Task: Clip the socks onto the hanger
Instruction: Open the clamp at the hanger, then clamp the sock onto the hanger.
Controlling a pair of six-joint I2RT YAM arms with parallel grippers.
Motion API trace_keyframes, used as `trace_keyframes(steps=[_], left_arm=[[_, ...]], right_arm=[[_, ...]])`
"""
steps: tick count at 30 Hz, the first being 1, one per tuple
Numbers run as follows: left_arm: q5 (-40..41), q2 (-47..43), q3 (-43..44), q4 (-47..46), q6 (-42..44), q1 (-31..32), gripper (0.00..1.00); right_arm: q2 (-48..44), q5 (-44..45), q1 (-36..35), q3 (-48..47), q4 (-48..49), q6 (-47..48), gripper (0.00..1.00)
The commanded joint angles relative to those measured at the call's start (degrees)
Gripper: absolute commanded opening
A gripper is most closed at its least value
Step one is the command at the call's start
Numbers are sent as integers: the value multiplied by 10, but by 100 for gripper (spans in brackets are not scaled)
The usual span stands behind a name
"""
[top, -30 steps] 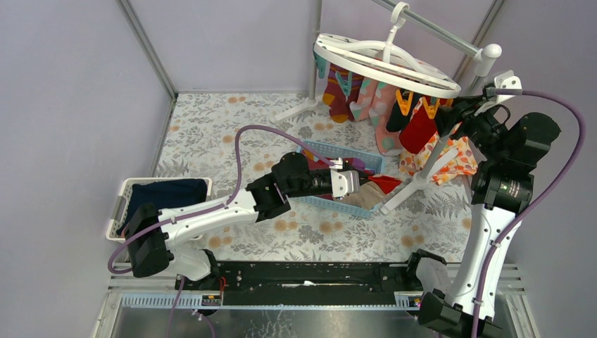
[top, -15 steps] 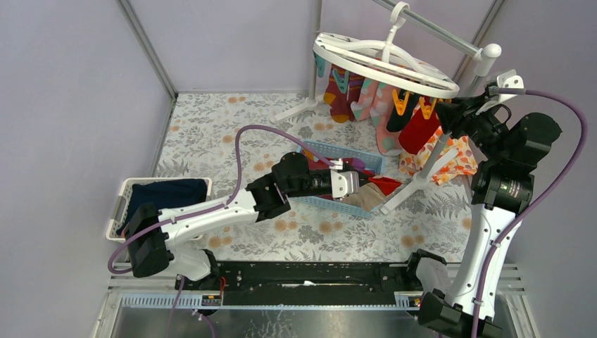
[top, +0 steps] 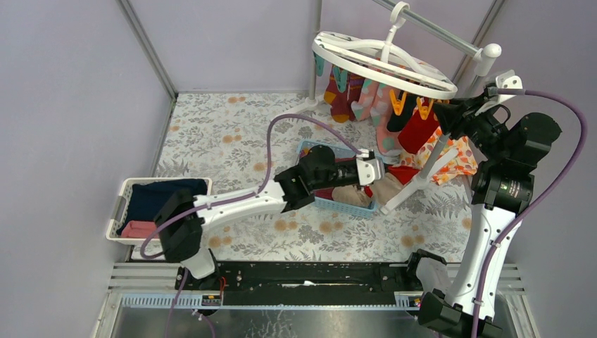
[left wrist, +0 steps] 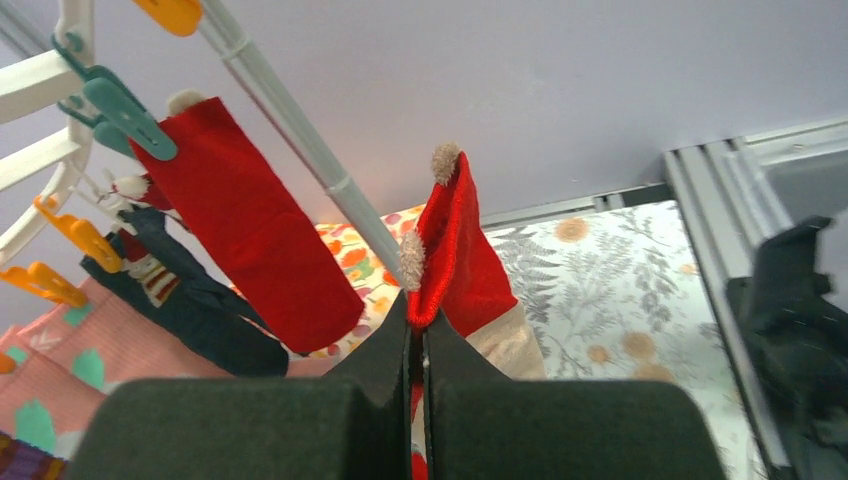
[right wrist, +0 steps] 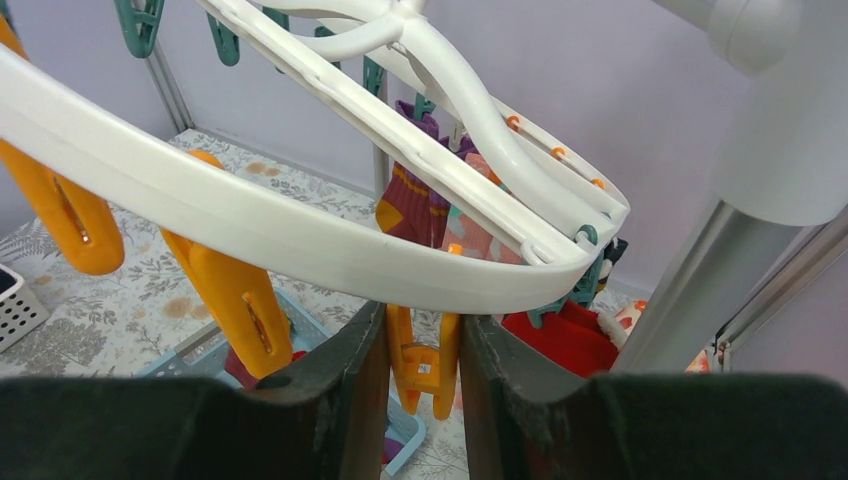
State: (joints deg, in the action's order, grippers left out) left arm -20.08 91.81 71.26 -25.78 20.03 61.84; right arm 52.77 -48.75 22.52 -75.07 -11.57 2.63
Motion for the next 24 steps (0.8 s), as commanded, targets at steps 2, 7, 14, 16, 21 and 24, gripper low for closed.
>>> trace_keyframes(steps=[2, 7, 14, 16, 21, 24], left_arm=[[31, 63, 63, -79, 22, -23, 0], [-8, 114, 113, -113, 26, -52, 0], [-95, 175, 165, -188, -9, -80, 0], [-113, 190, 180, -200, -21, -84, 0], [-167, 222, 212, -233, -62, -99, 0], [-196, 237, 238, -244, -94, -105, 0]], right_arm=[[0, -28, 2, -5, 2, -5, 22], [5, -46, 2, -3, 2, -4, 20], [11, -66, 2, -2, -2, -5, 19], [12, -71, 2, -4, -3, -6, 19], [18, -82, 2, -7, -2, -10, 19], [19, -90, 2, -7, 0, -12, 19]])
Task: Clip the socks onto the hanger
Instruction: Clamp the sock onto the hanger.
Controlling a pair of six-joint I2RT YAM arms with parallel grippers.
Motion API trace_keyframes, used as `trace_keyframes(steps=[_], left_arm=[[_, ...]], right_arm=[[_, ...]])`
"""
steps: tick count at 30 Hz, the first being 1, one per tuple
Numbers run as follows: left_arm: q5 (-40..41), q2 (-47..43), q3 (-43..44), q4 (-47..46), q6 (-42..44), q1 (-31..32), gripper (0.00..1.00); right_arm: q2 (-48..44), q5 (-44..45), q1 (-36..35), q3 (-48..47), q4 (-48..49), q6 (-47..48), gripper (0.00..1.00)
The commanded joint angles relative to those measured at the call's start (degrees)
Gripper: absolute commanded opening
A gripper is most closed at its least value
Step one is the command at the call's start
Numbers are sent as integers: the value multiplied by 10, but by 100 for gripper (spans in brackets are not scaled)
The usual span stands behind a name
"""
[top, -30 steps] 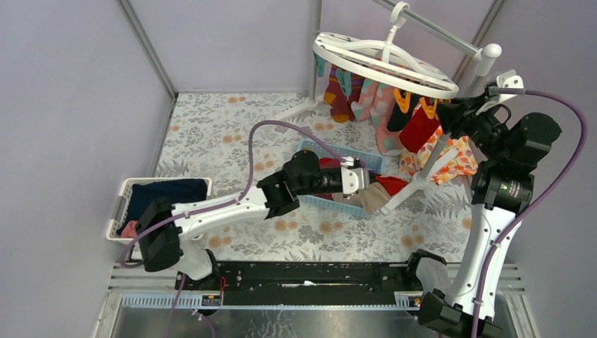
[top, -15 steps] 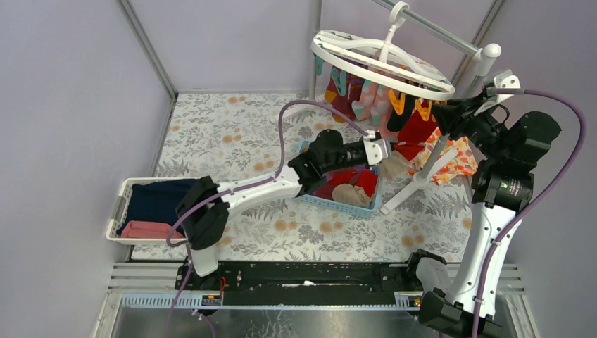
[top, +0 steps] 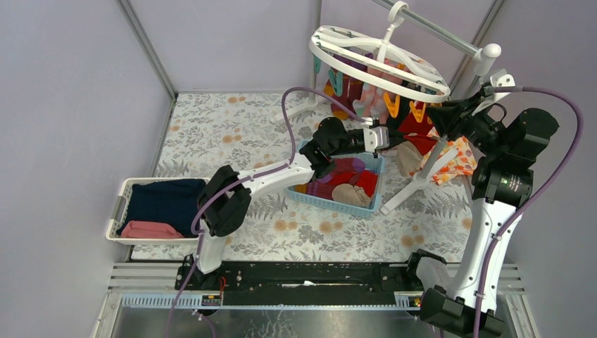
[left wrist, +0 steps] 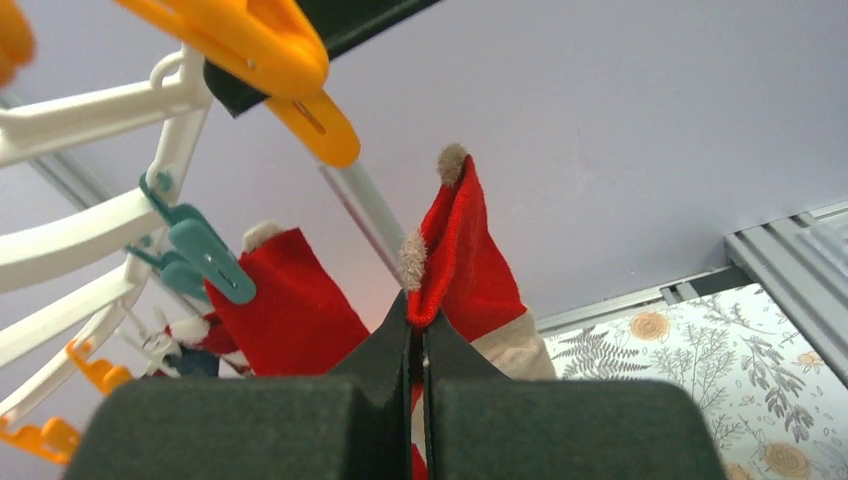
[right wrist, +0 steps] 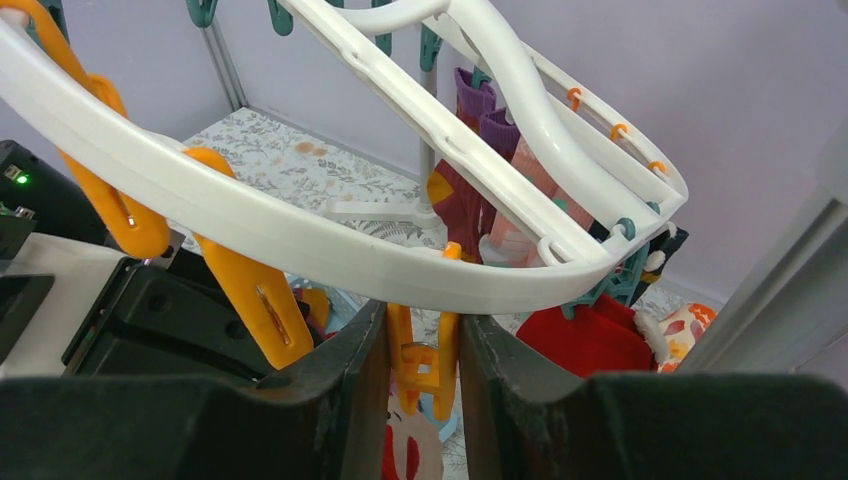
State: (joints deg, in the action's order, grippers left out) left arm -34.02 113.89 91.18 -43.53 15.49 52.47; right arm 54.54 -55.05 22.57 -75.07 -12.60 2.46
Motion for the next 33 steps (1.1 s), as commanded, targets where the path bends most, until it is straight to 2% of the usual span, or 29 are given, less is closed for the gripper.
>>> trace_keyframes(steps=[1, 8, 25, 33], left_arm=[[-63, 21, 47, -67, -57, -13, 0], [-86, 55, 113, -30, -105, -21, 0], [-45, 70, 131, -2, -98, -27, 0], [-52, 71, 136, -8, -111, -27, 0]], right_arm=[[2, -29, 2, -7, 10, -11, 19], [3, -43, 2, -8, 14, -20, 18], [4, -65, 2, -4, 30, -45, 18], [5, -67, 2, 0, 32, -42, 18]])
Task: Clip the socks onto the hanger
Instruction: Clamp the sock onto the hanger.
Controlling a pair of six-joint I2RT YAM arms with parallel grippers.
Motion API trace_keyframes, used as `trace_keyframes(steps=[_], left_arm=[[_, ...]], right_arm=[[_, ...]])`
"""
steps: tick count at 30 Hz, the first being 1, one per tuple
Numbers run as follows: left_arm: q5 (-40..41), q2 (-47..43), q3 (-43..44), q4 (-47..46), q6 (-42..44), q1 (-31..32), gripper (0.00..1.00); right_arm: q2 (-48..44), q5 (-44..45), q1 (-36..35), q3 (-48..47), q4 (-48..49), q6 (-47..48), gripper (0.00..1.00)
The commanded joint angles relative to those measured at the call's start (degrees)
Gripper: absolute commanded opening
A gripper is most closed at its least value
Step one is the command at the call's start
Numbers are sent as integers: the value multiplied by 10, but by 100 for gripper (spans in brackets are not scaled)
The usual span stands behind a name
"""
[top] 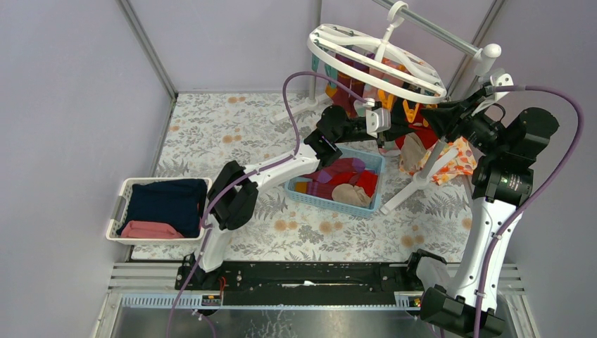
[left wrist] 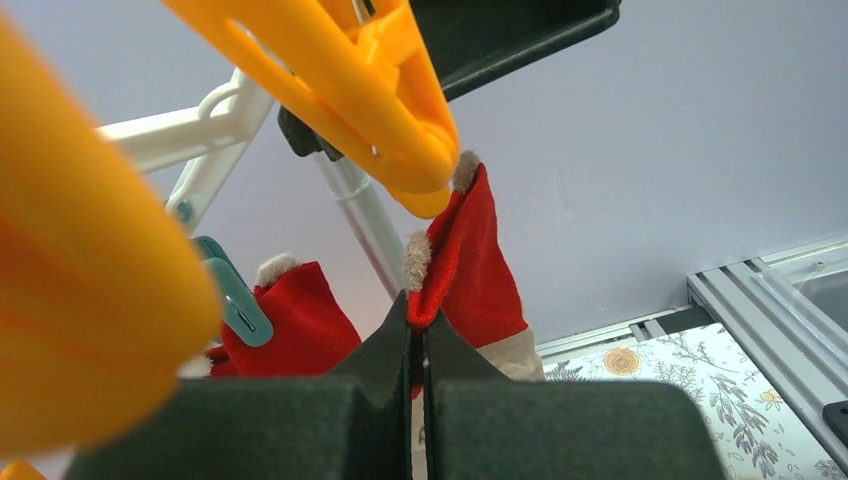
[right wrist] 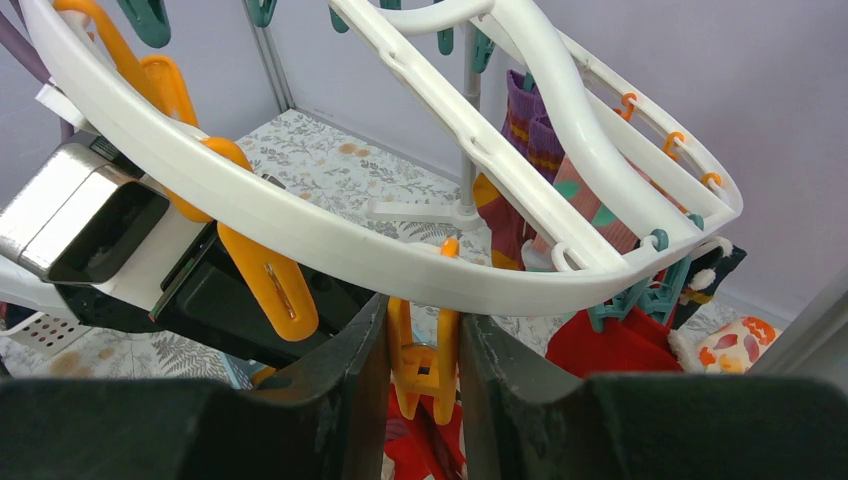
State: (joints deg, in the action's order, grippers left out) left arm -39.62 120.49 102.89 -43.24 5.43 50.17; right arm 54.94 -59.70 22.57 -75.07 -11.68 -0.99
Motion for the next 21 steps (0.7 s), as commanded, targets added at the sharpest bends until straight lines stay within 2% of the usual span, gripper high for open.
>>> trace_keyframes(steps=[1, 21], left_arm=[[2, 3, 17, -13, -11, -4, 0], [-5, -2, 26, -14, -38, -6, 0]], right_arm=[[1, -19, 2, 1, 23, -6, 18], [3, -20, 2, 6, 22, -2, 18]])
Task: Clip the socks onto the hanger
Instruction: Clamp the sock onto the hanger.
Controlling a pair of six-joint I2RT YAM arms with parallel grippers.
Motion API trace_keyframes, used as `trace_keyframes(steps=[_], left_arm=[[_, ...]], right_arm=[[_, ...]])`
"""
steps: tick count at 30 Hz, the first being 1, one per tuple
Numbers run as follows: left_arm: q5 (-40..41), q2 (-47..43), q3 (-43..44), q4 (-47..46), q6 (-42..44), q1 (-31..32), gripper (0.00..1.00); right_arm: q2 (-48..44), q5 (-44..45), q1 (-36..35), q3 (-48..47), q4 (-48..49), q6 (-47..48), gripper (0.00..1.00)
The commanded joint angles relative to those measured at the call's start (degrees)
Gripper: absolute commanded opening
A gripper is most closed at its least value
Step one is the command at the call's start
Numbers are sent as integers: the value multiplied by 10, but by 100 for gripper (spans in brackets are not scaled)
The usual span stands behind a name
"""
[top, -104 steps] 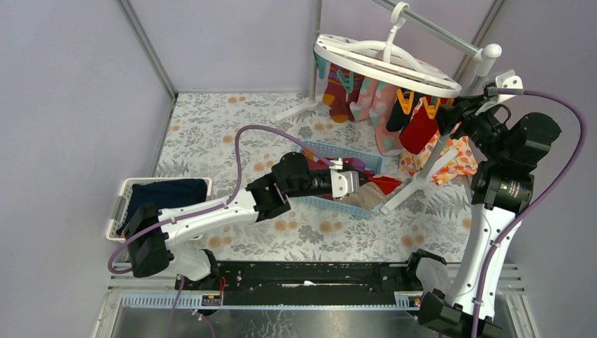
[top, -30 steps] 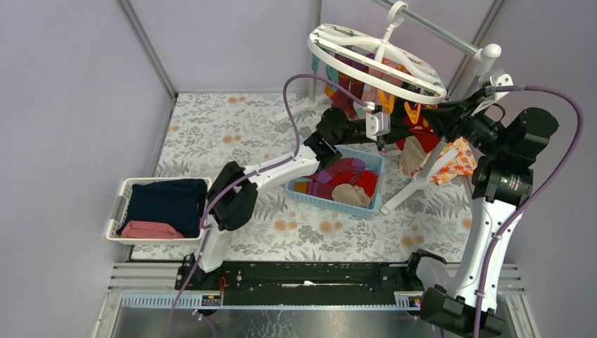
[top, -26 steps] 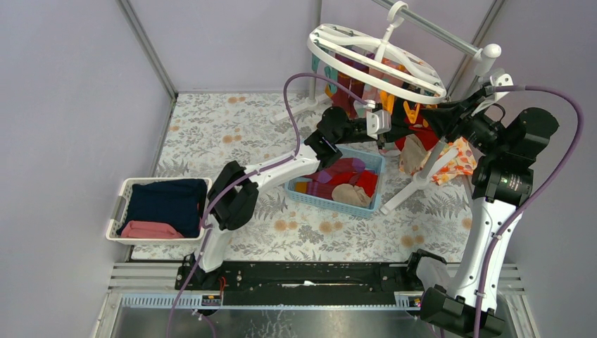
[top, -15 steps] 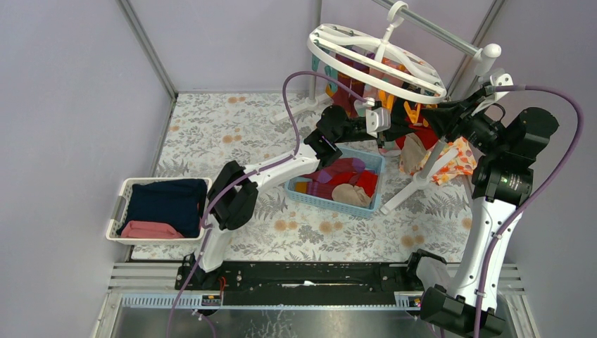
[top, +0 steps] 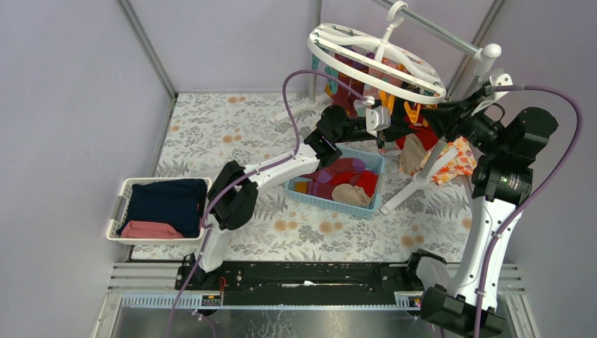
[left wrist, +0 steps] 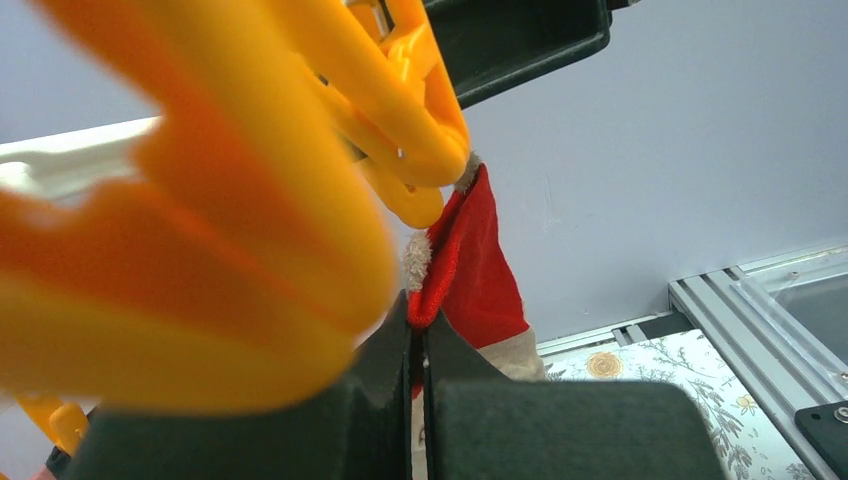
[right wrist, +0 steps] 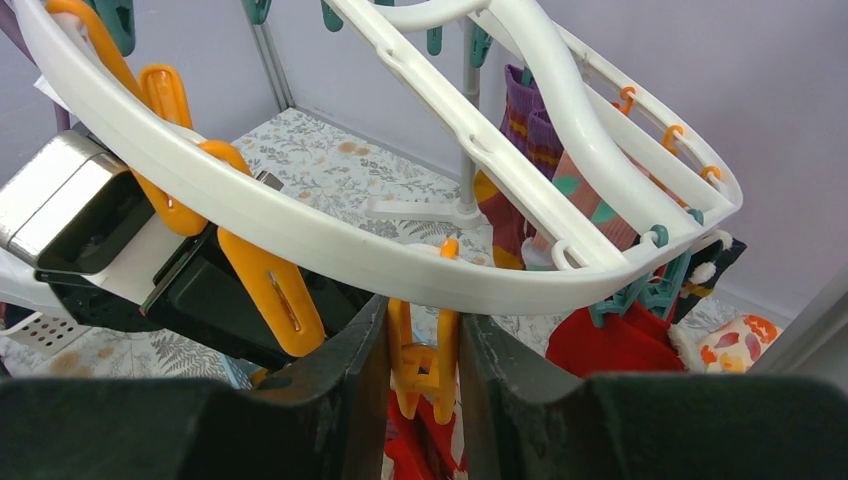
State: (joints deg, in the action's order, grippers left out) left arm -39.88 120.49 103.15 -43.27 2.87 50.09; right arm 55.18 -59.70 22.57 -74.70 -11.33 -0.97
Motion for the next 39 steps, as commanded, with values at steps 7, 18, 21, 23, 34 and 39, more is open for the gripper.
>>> trace_keyframes(steps=[7, 18, 21, 23, 34, 39], left_arm=[[-8, -3, 24, -22, -23, -4, 0], [-4, -1, 41, 2, -28, -4, 0], [-21, -4, 27, -19, -28, -4, 0], [-32, -10, 10, -45, -35, -5, 0], [-38, -6, 29, 3, -56, -9, 0], [-31, 0, 28, 20, -38, -11, 0]], right_arm=[[0, -20, 2, 4, 19, -1, 18], [-1, -22, 2, 8, 21, 0, 18], [1, -18, 2, 8, 21, 4, 18], [2, -18, 2, 8, 21, 4, 18], [3, -27, 2, -7, 18, -2, 18], [8, -34, 2, -17, 22, -10, 18]])
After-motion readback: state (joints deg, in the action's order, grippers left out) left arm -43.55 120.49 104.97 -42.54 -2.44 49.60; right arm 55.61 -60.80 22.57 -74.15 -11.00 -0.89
